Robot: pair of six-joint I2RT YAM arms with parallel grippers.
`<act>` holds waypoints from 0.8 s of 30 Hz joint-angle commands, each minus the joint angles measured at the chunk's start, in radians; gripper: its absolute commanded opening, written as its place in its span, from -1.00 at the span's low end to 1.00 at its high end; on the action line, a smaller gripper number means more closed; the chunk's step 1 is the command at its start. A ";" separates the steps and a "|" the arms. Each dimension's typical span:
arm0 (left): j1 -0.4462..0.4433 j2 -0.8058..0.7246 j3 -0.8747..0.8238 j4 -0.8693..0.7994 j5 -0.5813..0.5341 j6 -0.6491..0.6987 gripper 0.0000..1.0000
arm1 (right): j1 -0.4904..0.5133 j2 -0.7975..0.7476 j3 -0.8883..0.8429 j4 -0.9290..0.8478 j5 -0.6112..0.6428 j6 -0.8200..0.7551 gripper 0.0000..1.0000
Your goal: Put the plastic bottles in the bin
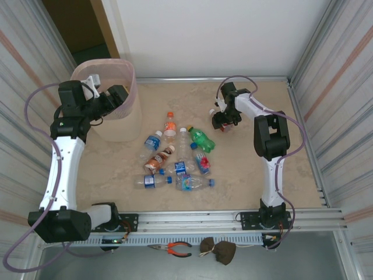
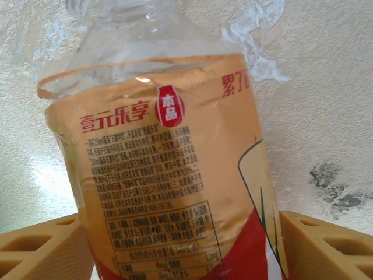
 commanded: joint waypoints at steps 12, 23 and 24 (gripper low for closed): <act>-0.024 0.003 0.018 -0.008 0.004 -0.038 0.56 | 0.012 -0.062 -0.005 -0.039 0.010 -0.003 0.25; -0.082 -0.043 -0.026 0.138 -0.004 -0.036 0.49 | -0.007 -0.383 -0.173 0.057 -0.129 0.077 0.24; -0.087 -0.045 -0.030 0.157 -0.004 -0.044 0.49 | -0.009 -0.415 -0.190 0.069 -0.152 0.086 0.24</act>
